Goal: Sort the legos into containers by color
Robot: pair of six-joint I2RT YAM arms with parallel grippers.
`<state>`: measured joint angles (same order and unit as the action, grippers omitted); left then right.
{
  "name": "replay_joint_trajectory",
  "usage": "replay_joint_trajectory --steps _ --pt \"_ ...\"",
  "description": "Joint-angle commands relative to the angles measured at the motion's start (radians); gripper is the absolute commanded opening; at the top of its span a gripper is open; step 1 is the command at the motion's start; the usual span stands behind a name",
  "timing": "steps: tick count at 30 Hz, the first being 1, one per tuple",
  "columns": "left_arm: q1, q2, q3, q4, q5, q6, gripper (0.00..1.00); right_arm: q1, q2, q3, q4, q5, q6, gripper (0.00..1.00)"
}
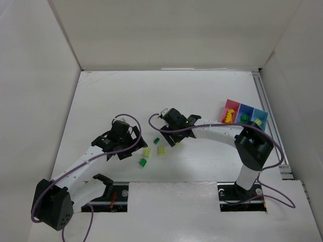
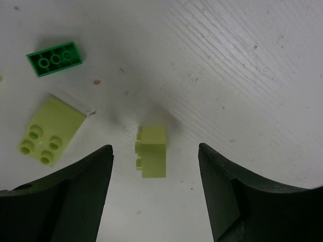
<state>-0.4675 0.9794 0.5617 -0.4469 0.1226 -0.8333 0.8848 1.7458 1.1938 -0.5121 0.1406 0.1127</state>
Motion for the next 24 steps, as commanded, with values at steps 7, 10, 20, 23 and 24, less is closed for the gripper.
replay_joint_trajectory --steps 7,10,20,23,24 --pt "0.000 -0.042 0.000 -0.024 -0.024 -0.032 1.00 0.000 0.052 -0.037 0.084 0.010 0.070 0.53" --pt "0.000 -0.030 0.009 -0.033 -0.024 -0.032 1.00 0.000 0.061 -0.037 0.084 -0.003 0.079 0.32" --pt "0.000 0.016 0.046 0.046 -0.012 0.011 1.00 -0.075 -0.066 -0.013 -0.032 0.068 0.151 0.10" --pt "0.000 0.062 0.101 0.089 -0.012 0.055 1.00 -0.239 -0.147 -0.013 -0.093 0.068 0.174 0.07" --pt "0.000 0.076 0.118 0.089 -0.012 0.068 1.00 -0.339 -0.176 -0.032 -0.104 0.068 0.174 0.07"
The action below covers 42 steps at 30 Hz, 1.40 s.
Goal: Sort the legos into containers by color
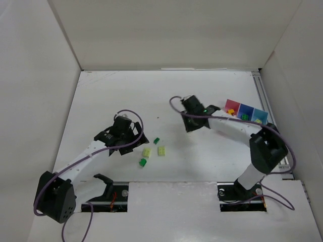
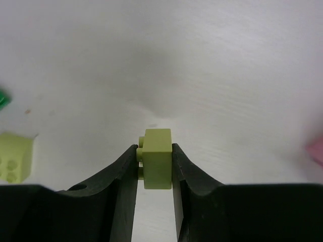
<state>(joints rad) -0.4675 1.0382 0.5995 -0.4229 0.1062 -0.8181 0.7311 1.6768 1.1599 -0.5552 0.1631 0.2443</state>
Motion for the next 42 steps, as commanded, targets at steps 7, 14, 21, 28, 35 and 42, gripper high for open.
replay_joint_trajectory --steps 7,14,21,28,35,42 --pt "0.000 0.190 0.250 0.150 0.013 0.178 1.00 -0.672 -0.318 -0.025 -0.152 0.098 0.075 0.09" --pt "0.000 0.387 0.425 0.154 0.061 0.257 1.00 -0.920 -0.304 -0.020 -0.189 0.212 0.125 0.09" --pt "0.000 0.427 0.488 0.145 0.061 0.290 1.00 -0.960 -0.235 0.012 -0.201 0.352 0.170 0.10" --pt "0.018 0.438 0.523 0.118 0.052 0.290 1.00 -0.992 -0.184 0.003 -0.201 0.362 0.179 0.24" --pt "0.027 0.428 0.523 0.085 0.043 0.290 1.00 -0.992 -0.154 0.012 -0.183 0.342 0.179 0.51" --pt "0.027 0.340 0.479 0.076 0.001 0.267 1.00 -0.937 -0.242 0.009 -0.163 0.282 0.135 0.53"
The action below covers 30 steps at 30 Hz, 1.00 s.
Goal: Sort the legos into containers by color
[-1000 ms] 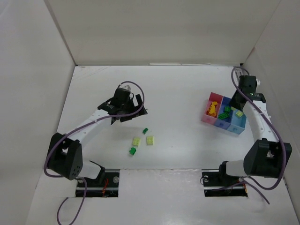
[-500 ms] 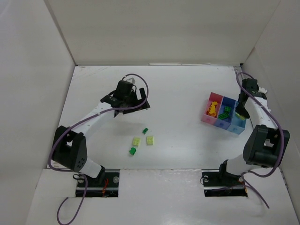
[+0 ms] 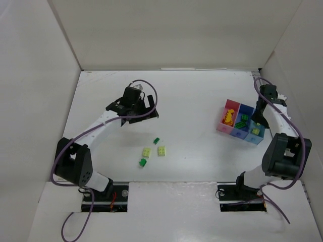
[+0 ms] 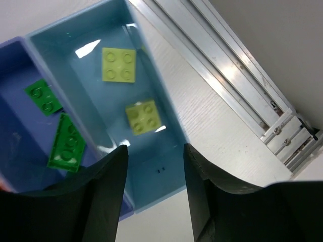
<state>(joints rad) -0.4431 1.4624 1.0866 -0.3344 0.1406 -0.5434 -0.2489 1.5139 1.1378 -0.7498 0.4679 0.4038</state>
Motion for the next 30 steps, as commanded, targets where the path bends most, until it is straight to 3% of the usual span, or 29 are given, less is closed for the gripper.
replay_joint_trajectory --steps 1,3,5,6,7,10,11,13,14,18,21,30 --pt "0.003 -0.097 -0.026 -0.021 -0.044 -0.021 1.00 0.074 -0.137 0.021 0.047 -0.037 -0.070 0.55" --pt "0.013 -0.126 -0.054 -0.034 -0.053 -0.030 1.00 0.161 -0.202 0.005 0.125 -0.110 -0.149 0.61" --pt "0.023 -0.181 -0.100 -0.057 -0.076 -0.064 1.00 0.369 -0.274 -0.030 0.218 -0.143 -0.242 0.66" --pt "0.023 -0.201 -0.115 -0.057 -0.099 -0.076 1.00 0.455 -0.285 -0.041 0.239 -0.143 -0.259 0.74" --pt "0.023 -0.239 -0.138 -0.075 -0.114 -0.090 1.00 0.628 -0.285 -0.041 0.251 -0.134 -0.270 0.76" --pt "0.023 -0.302 -0.163 -0.138 -0.176 -0.157 1.00 0.869 -0.224 -0.041 0.276 -0.123 -0.261 0.80" --pt "0.023 -0.348 -0.177 -0.155 -0.194 -0.177 1.00 1.025 -0.201 -0.041 0.297 -0.112 -0.261 0.83" --pt "0.023 -0.395 -0.186 -0.193 -0.243 -0.217 1.00 1.161 -0.112 -0.041 0.335 -0.025 -0.249 1.00" --pt "0.023 -0.418 -0.203 -0.205 -0.252 -0.233 1.00 1.251 -0.074 -0.015 0.336 -0.003 -0.226 1.00" --pt "0.023 -0.537 -0.246 -0.226 -0.253 -0.267 1.00 1.362 0.104 0.026 0.348 -0.028 -0.162 1.00" --pt "0.023 -0.583 -0.257 -0.247 -0.253 -0.285 1.00 1.442 0.152 0.037 0.368 -0.018 -0.161 1.00" --pt "0.023 -0.654 -0.275 -0.304 -0.253 -0.294 1.00 1.475 0.245 0.027 0.458 -0.083 -0.056 0.99"
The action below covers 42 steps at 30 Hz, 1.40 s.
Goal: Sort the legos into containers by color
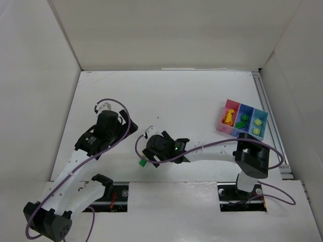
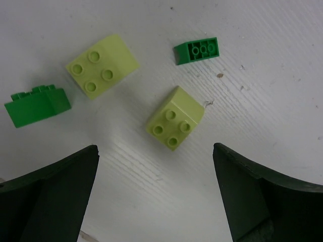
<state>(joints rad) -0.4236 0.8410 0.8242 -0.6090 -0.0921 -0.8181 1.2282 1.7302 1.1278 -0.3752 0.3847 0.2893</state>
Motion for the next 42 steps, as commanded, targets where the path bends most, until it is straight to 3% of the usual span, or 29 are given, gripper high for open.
replay_joint_trajectory --steps 1,17,21,30,36,42 --pt "0.003 -0.046 -0.022 -0.029 -0.029 -0.019 1.00 -0.003 0.038 0.036 0.084 0.000 0.074 0.99" --pt "0.003 -0.135 -0.040 -0.067 -0.029 -0.019 1.00 -0.003 0.121 0.026 0.062 0.102 0.293 0.71" --pt "0.003 -0.135 -0.030 -0.067 -0.029 -0.019 1.00 -0.003 0.121 0.026 0.007 0.149 0.352 0.50" --pt "0.003 -0.097 -0.042 -0.020 -0.008 0.010 1.00 -0.003 0.062 0.026 -0.037 0.194 0.363 0.39" --pt "0.003 -0.019 -0.040 0.038 0.037 0.039 1.00 -0.146 -0.066 -0.011 -0.113 0.204 0.363 0.36" --pt "0.003 0.059 -0.020 0.103 0.037 0.072 1.00 -0.562 -0.354 -0.151 -0.159 0.206 0.298 0.32"
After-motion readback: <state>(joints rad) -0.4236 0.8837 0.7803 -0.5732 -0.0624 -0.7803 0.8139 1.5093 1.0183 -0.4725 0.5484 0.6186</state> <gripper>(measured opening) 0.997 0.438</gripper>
